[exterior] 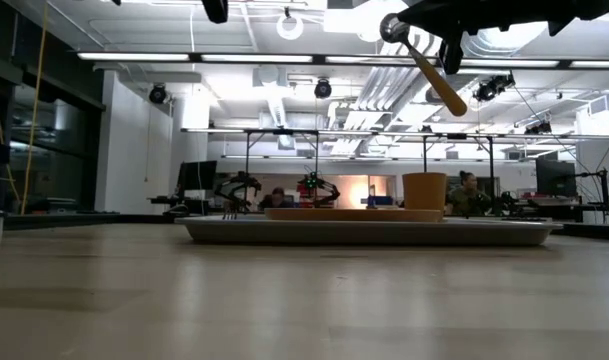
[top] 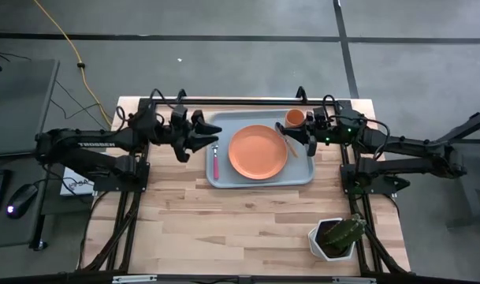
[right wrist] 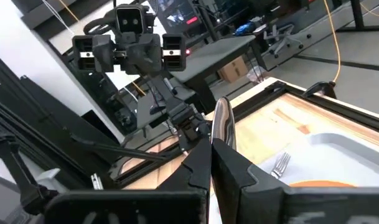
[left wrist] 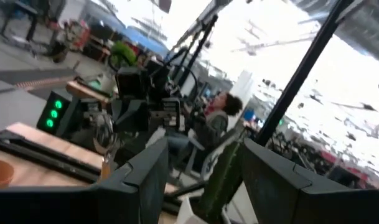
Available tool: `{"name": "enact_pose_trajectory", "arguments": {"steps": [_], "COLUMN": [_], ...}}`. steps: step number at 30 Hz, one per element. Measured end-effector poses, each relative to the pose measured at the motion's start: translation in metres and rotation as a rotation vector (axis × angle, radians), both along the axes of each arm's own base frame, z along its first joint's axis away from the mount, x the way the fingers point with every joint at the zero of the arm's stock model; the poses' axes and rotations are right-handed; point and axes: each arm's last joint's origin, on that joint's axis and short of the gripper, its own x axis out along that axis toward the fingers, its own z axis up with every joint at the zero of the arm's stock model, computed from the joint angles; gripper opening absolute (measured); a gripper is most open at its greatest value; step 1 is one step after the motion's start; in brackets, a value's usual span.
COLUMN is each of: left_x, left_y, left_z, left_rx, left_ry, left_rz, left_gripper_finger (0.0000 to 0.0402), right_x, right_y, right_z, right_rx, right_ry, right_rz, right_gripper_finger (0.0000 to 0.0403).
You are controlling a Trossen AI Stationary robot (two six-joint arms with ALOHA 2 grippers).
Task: Pick and place plate/cup/fork/spoon on tray
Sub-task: Put the orange spoon on the gray serving tray to the right of the pink spoon
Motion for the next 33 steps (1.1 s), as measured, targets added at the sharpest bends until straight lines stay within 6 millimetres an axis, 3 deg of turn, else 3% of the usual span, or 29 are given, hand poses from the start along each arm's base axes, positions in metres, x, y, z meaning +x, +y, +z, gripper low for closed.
{"name": "enact_pose_trajectory", "arguments": {"steps": [7, 12, 23, 33], "left_x": [0.002, 0.009, 0.034, 0.038], "left_y": [0.0, 0.002, 0.002, -0.004], "left_z": [-0.01, -0.018, -0.034, -0.022], "left_rx": [-0.012, -0.004, 0.212, 0.227], "left_ry": [0.012, 0.052, 0.147, 0.09], "left_rz": [0.027, 0.044, 0.076, 0.048], "left_gripper_finger": [0.0184, 0.0184, 0.0184, 0.0184], "right_x": [0.01, 0.038, 0.103, 0.147], "right_y": [-0.001, 0.004, 0.009, 0.003], "right_z": [-0.004, -0.005, 0.031, 0.041], "right_rx": [0.072, 0.083, -0.024, -0.047], "right_ry": [-0.001, -0.062, -0.148, -0.141], "right_rz": [0.045, 0.163, 0.325, 0.403], "right_gripper_finger": [0.0, 0.0, 0.0, 0.0]}}
